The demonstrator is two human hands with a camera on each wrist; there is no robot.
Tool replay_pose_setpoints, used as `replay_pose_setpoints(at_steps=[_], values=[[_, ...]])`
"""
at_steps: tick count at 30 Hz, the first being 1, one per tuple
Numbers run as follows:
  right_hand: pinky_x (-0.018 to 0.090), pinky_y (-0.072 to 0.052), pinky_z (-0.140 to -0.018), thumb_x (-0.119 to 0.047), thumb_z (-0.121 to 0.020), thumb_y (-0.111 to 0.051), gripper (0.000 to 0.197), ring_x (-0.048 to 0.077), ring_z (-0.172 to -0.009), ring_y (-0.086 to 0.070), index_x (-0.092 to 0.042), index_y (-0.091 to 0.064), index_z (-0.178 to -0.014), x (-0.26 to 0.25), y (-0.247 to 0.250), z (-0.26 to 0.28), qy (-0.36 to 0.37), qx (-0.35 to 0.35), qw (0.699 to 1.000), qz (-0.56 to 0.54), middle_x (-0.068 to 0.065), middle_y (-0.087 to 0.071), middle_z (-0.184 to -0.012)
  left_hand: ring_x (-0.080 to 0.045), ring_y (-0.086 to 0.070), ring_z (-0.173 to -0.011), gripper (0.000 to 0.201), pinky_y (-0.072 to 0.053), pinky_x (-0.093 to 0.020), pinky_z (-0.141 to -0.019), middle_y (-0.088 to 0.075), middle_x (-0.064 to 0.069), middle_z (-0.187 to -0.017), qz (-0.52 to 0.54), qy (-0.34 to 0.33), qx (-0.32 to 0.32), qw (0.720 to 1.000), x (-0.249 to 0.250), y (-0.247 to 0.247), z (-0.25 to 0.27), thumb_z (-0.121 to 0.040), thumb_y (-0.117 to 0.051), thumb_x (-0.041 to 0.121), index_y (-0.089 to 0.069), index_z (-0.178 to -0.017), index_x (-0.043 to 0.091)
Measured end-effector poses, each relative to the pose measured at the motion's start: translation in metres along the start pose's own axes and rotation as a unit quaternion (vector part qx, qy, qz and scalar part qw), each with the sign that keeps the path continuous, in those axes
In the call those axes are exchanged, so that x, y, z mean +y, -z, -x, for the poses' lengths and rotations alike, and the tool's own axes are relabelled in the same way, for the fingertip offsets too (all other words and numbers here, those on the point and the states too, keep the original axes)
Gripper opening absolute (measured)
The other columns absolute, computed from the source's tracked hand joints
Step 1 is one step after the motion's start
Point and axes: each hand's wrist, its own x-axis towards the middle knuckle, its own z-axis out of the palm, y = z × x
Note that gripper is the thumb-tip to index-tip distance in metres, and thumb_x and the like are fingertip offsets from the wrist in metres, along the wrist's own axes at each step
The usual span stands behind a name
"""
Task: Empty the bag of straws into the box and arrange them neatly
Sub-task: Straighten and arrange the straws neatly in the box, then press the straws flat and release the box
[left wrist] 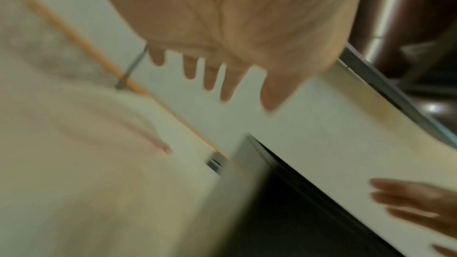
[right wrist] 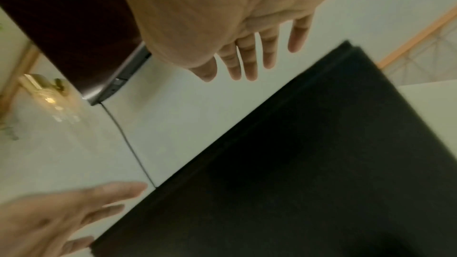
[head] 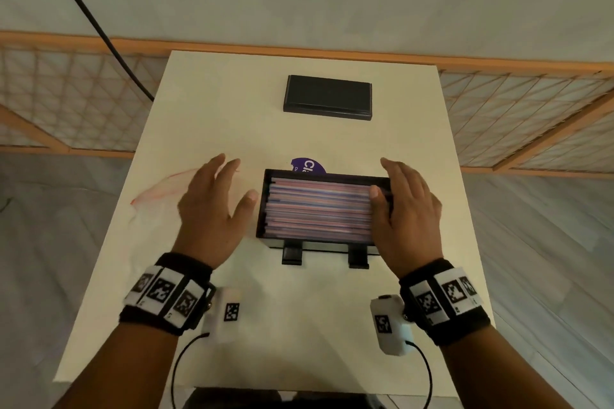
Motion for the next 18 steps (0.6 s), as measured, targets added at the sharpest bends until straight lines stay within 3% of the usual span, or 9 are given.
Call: replay_pose_setpoints(at_steps=[2,4,6,7,10,12,15,17,18], values=[[0.047,-0.038,-0.111,-0.040,-0.103,-0.038,0.048,0.022,-0.134,-0.049,-0.019,-0.049,-0.145,-0.019,0.003,0.008,0.057,-0.003,0.998,-0.033,0.002,-0.055,-0.144,-0.030,-0.001,-0.160,0.101,-0.015,-0.067,-0.121,-0.003,0.001,-0.173,-0.139,0.073,-0.065,0.985,-0.027,0.017,0.011,-0.083,-0.053,0.081,-0.015,-0.162,0.032],[0.049,-0.045,-0.107,-0.030,-0.101,-0.047,0.043,0.022,-0.129,-0.053,-0.016,-0.054,-0.141,-0.047,-0.003,0.018,0.127,-0.029,0.989,-0.067,0.003,-0.058,-0.140,-0.033,0.015,-0.159,0.139,-0.010,-0.070,-0.120,0.020,0.003,-0.172,-0.205,0.168,-0.162,0.950,-0.060,0.021,0.024,-0.061,-0.065,0.091,0.015,-0.161,0.037],[0.044,-0.049,-0.106,-0.020,-0.098,-0.055,0.044,0.020,-0.130,-0.053,-0.015,-0.054,-0.141,-0.078,-0.015,0.033,0.191,-0.086,0.973,-0.100,0.003,-0.057,-0.141,-0.037,0.012,-0.159,0.155,-0.018,-0.071,-0.118,0.028,-0.001,-0.170,-0.206,0.232,-0.222,0.924,-0.095,0.012,0.034,-0.056,-0.079,0.083,0.032,-0.156,0.038],[0.039,-0.050,-0.107,-0.019,-0.098,-0.057,0.046,0.018,-0.131,-0.052,-0.016,-0.053,-0.143,-0.094,-0.024,0.040,0.217,-0.122,0.963,-0.105,0.002,-0.055,-0.143,-0.040,0.002,-0.159,0.155,-0.025,-0.067,-0.118,0.022,-0.006,-0.171,-0.182,0.252,-0.224,0.924,-0.112,0.006,0.037,-0.062,-0.086,0.069,0.033,-0.156,0.036],[0.029,-0.052,-0.105,-0.028,-0.099,-0.060,0.059,0.012,-0.133,-0.050,-0.026,-0.038,-0.153,-0.144,-0.055,0.056,0.256,-0.231,0.935,-0.083,-0.005,-0.041,-0.155,-0.040,-0.043,-0.143,0.113,-0.041,-0.045,-0.114,-0.031,-0.022,-0.162,-0.081,0.256,-0.164,0.949,-0.149,0.001,0.041,-0.090,-0.075,0.019,0.009,-0.165,0.018],[0.023,-0.046,-0.106,-0.036,-0.098,-0.061,0.070,0.013,-0.139,-0.045,-0.033,-0.024,-0.158,-0.173,-0.083,0.060,0.259,-0.279,0.922,-0.068,-0.008,-0.025,-0.162,-0.036,-0.049,-0.140,0.078,-0.037,-0.039,-0.116,-0.047,-0.019,-0.156,-0.045,0.232,-0.132,0.963,-0.171,0.014,0.044,-0.096,-0.060,0.004,-0.022,-0.163,0.011],[0.030,-0.028,-0.115,-0.059,-0.091,-0.064,0.087,0.019,-0.155,-0.018,-0.037,-0.015,-0.160,-0.210,-0.135,0.057,0.232,-0.309,0.921,-0.054,-0.007,-0.005,-0.169,-0.035,-0.053,-0.135,0.047,-0.037,-0.041,-0.118,-0.058,-0.018,-0.145,-0.007,0.168,-0.124,0.978,-0.201,0.046,0.055,-0.099,-0.054,0.005,-0.052,-0.146,0.003],[0.040,-0.018,-0.118,-0.076,-0.081,-0.061,0.090,0.020,-0.158,0.001,-0.041,-0.024,-0.155,-0.232,-0.170,0.050,0.198,-0.321,0.924,-0.054,-0.006,0.000,-0.170,-0.032,-0.061,-0.124,0.039,-0.045,-0.045,-0.113,-0.065,-0.014,-0.132,0.074,0.109,-0.079,0.988,-0.212,0.071,0.064,-0.098,-0.052,0.016,-0.062,-0.134,0.003],[0.043,-0.017,-0.120,-0.081,-0.077,-0.059,0.085,0.020,-0.158,0.002,-0.043,-0.033,-0.149,-0.244,-0.185,0.047,0.168,-0.344,0.921,-0.076,-0.007,-0.003,-0.169,-0.024,-0.062,-0.124,0.039,-0.045,-0.038,-0.115,-0.065,-0.010,-0.131,0.107,0.075,-0.055,0.990,-0.216,0.084,0.069,-0.098,-0.053,0.018,-0.062,-0.133,0.002]])
